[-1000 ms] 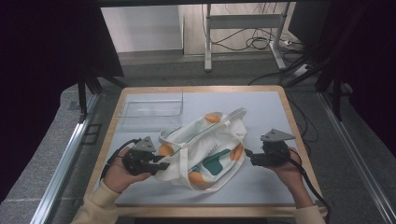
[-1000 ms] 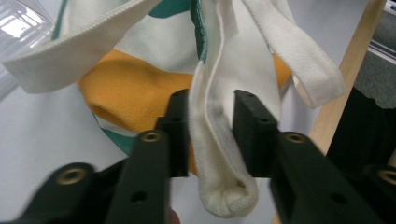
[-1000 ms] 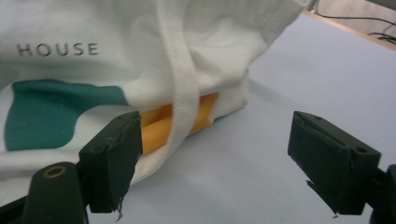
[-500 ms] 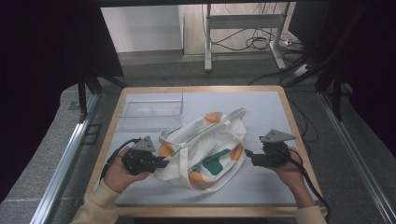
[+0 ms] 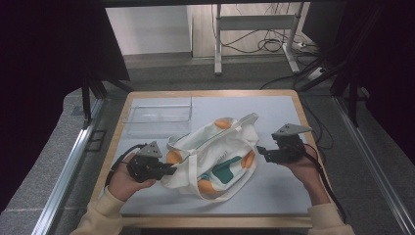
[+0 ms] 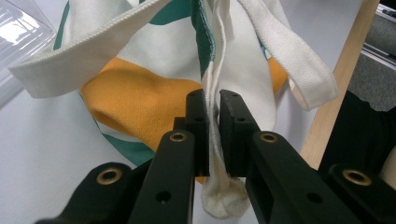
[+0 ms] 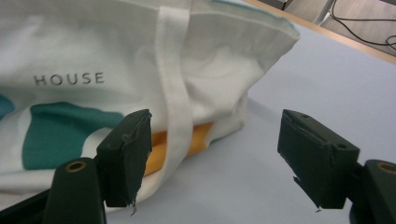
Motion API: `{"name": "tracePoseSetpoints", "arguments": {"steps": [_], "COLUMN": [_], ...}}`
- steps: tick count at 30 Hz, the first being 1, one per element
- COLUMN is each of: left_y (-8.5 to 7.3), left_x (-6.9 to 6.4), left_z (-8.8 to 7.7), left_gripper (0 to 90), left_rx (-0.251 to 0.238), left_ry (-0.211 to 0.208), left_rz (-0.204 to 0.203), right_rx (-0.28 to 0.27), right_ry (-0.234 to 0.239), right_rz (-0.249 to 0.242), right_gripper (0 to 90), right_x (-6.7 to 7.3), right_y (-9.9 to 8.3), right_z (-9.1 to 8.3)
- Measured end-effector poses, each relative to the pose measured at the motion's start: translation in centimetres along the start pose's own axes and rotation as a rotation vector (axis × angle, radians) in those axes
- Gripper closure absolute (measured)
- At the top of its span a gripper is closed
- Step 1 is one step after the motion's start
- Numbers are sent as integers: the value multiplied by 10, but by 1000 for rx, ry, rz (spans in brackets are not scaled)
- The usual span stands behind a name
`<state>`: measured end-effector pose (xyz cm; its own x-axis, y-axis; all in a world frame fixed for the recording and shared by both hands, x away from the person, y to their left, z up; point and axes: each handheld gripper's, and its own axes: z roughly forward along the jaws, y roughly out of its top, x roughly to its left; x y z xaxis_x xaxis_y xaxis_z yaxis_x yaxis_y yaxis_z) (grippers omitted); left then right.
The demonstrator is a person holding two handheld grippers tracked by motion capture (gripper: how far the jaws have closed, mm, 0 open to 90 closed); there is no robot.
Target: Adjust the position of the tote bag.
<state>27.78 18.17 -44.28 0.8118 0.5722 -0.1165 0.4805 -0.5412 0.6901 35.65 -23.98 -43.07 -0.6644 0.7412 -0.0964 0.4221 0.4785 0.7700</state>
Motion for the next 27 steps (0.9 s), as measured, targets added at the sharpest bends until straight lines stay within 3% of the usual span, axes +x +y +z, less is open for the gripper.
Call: {"name": "tracePoseSetpoints", "arguments": {"steps": [10, 18, 27], "left_y": [-1, -1, -2], "left_x": [0, -1, 0], "left_z": [0, 0, 0], "left_gripper": [834, 831, 828], "left_rx": [3, 0, 0], "left_ry": [5, 11, 6], "left_rz": [-8, -11, -17], "right_rx": [56, 81, 84], "right_ry": [-3, 10, 31], "right_rz": [-63, -91, -89], "right_gripper": [266, 248, 248], "right_x": [-12, -33, -40], "right_y": [29, 39, 41], "right_z": [15, 34, 44]}}
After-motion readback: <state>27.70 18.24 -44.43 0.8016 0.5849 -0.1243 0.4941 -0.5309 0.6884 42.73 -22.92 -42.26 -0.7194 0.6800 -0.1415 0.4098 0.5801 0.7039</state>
